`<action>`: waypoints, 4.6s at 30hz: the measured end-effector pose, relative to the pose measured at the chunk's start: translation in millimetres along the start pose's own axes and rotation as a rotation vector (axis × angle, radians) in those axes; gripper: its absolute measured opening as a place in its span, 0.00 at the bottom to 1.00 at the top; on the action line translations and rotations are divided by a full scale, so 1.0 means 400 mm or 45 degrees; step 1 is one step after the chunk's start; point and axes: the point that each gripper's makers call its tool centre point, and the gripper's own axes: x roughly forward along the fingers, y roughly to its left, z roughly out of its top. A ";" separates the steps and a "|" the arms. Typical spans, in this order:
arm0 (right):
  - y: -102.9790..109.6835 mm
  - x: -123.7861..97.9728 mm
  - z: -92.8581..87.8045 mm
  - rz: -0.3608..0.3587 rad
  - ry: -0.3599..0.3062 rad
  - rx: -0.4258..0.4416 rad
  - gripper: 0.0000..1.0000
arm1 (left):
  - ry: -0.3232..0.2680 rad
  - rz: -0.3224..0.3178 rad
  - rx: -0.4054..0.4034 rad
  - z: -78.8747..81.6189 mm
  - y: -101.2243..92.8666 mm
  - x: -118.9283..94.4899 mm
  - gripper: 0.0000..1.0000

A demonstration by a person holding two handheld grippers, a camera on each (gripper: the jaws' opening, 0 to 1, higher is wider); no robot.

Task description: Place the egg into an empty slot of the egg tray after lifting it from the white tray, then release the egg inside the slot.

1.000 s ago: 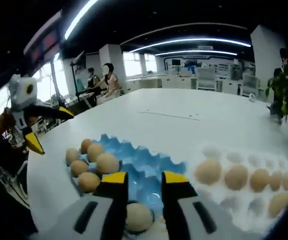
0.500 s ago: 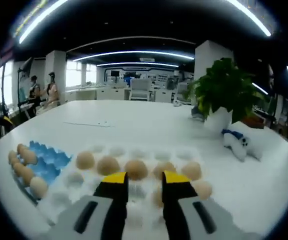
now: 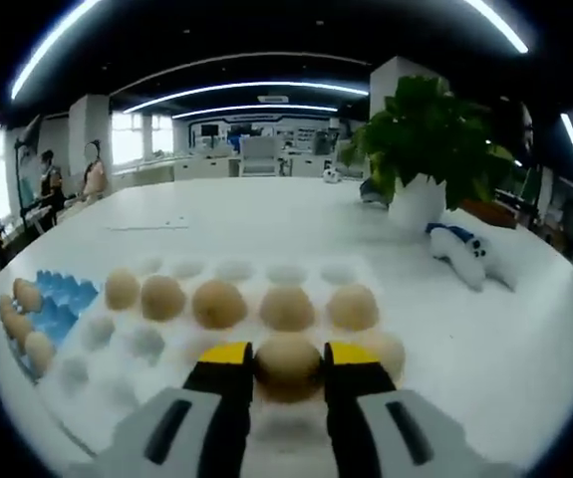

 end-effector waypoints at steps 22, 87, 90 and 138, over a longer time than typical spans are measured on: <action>0.210 -0.066 0.135 0.344 -0.125 -0.016 0.26 | 0.011 0.008 0.002 -0.011 0.005 -0.003 0.89; 0.690 -0.021 0.032 0.978 0.087 -0.229 0.27 | -0.011 -0.018 0.004 0.007 -0.009 0.001 0.88; 0.691 -0.023 0.030 0.982 0.079 -0.249 0.27 | -0.011 -0.014 0.001 0.008 -0.009 0.001 0.88; -0.137 -0.045 0.052 -0.210 -0.120 0.208 0.29 | -0.020 -0.016 -0.003 0.011 -0.015 0.005 0.88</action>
